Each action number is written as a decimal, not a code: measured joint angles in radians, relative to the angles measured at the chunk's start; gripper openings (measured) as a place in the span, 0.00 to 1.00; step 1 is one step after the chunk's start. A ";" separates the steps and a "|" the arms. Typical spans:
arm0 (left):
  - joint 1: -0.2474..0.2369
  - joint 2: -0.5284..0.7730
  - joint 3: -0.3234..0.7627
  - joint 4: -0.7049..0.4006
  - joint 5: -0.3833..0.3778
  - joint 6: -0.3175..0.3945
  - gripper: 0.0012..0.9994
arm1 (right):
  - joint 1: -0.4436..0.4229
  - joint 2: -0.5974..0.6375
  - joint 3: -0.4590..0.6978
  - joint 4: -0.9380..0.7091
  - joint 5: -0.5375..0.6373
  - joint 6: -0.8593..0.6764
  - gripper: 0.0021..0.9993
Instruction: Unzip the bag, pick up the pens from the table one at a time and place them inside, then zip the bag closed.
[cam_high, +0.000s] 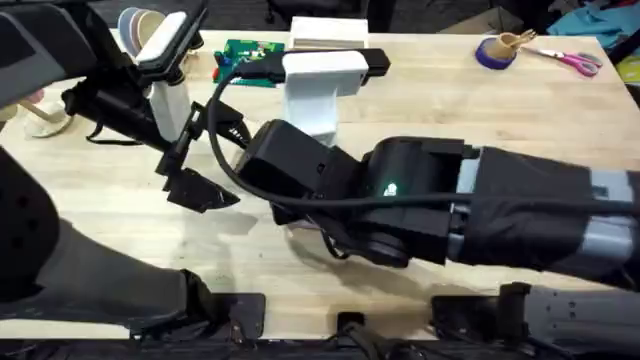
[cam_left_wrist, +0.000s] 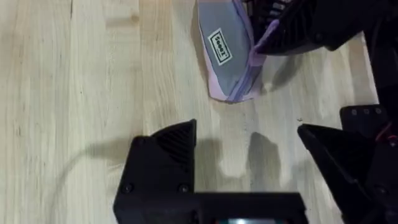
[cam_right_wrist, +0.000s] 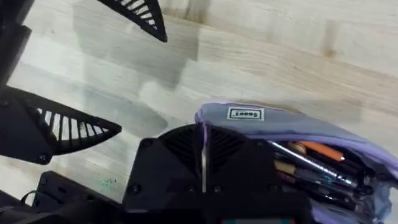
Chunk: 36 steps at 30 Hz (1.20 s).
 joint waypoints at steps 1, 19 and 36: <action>0.000 0.000 0.000 0.000 0.000 0.000 1.00 | -0.002 0.000 0.000 0.000 0.000 0.000 0.03; 0.000 0.000 0.000 -0.001 0.000 0.000 0.99 | -0.004 -0.015 0.000 -0.003 0.000 -0.045 0.03; 0.000 0.000 -0.046 0.028 0.068 0.000 0.99 | -0.008 -0.095 0.000 -0.016 0.000 -0.078 0.03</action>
